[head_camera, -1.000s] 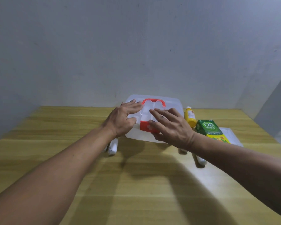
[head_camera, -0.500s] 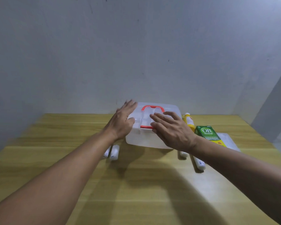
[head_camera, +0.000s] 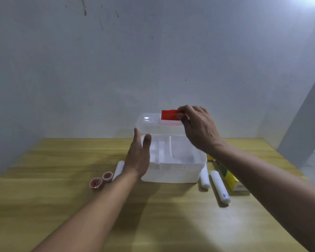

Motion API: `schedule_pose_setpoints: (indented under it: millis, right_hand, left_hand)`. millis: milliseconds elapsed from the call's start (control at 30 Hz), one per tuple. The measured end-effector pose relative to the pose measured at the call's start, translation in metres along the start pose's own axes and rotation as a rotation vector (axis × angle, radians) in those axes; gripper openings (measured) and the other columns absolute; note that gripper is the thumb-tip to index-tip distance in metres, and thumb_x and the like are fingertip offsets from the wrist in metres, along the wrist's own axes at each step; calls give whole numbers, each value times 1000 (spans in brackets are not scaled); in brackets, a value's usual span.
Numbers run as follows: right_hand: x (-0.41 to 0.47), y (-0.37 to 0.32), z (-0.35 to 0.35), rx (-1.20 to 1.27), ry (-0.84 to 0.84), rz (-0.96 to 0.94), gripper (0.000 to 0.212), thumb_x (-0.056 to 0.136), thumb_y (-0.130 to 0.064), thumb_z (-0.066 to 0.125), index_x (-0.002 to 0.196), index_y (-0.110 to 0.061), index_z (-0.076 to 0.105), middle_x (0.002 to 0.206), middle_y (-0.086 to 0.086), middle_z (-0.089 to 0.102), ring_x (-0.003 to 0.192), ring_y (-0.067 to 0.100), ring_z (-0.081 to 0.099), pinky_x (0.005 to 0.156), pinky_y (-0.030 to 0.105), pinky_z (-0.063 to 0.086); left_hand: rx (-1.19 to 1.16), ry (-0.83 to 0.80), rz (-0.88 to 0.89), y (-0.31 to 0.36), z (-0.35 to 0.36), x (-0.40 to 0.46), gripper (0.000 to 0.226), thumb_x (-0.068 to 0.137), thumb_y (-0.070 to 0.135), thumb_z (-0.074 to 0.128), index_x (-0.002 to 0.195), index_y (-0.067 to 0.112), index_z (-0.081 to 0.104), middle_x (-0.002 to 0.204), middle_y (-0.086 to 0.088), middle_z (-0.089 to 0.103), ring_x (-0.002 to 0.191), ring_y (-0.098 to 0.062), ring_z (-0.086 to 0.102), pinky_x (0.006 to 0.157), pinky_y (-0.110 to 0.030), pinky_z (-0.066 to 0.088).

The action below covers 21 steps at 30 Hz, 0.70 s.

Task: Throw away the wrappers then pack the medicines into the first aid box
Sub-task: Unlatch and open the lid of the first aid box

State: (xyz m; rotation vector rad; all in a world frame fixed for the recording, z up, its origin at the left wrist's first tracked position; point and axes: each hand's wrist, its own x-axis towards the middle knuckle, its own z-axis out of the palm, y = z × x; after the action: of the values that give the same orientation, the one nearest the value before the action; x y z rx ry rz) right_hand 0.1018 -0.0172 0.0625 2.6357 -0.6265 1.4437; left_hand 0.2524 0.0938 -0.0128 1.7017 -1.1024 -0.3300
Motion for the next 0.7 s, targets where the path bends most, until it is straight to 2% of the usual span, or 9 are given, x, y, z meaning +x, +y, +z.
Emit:
schedule_pose_setpoints:
  millis: [67, 133, 200, 267, 367, 567, 700]
  right_hand:
    - [18, 2, -1, 20, -8, 84, 22, 97, -21, 50, 101, -5, 64, 85, 17, 70, 79, 35, 61, 74, 34, 35]
    - [36, 8, 3, 53, -42, 206, 25, 99, -26, 48, 108, -8, 64, 95, 18, 70, 86, 35, 60, 71, 32, 33]
    - [53, 18, 13, 69, -53, 311, 30, 99, -33, 46, 113, -11, 62, 103, 16, 70, 92, 34, 60, 69, 33, 37]
    - [65, 26, 25, 49, -76, 401, 34, 100, -38, 43, 115, -13, 60, 108, 15, 70, 98, 35, 60, 75, 38, 45]
    - [76, 37, 43, 27, -124, 484, 34, 101, -35, 39, 118, -13, 57, 112, 15, 67, 104, 35, 55, 86, 45, 46]
    - [72, 61, 56, 121, -171, 602, 31, 100, -20, 42, 128, -10, 52, 133, 13, 54, 123, 30, 47, 98, 37, 37]
    - [55, 68, 44, 170, -186, 627, 33, 99, -13, 42, 132, -11, 49, 138, 12, 51, 128, 29, 45, 99, 34, 36]
  left_hand:
    - [155, -62, 17, -2, 2, 3, 95, 73, 84, 8, 151, 30, -2, 162, 3, 4, 148, -18, 9, 120, -50, 13]
    - [407, -142, 15, -4, 5, 5, 88, 83, 73, 11, 150, 21, -10, 160, 3, -13, 147, -13, -8, 121, -44, -1]
    - [585, -198, 5, -3, 4, 8, 84, 87, 68, 13, 150, 16, -9, 160, 1, -15, 147, -14, -13, 120, -43, -5]
    - [706, -239, 2, -2, 4, 11, 87, 87, 69, 12, 150, 11, -4, 160, -4, -10, 147, -16, -12, 120, -44, -4]
    - [778, -254, -6, 1, 5, 14, 92, 85, 71, 10, 150, 7, -2, 161, -8, -7, 148, -19, -10, 119, -41, -2]
    - [815, -269, -37, 3, 6, 15, 96, 84, 73, 11, 150, 5, -2, 160, -10, -7, 148, -20, -8, 121, -40, 0]
    - [844, -274, -51, 4, 6, 17, 96, 84, 73, 12, 150, 4, -1, 161, -10, -5, 148, -21, -5, 121, -43, 3]
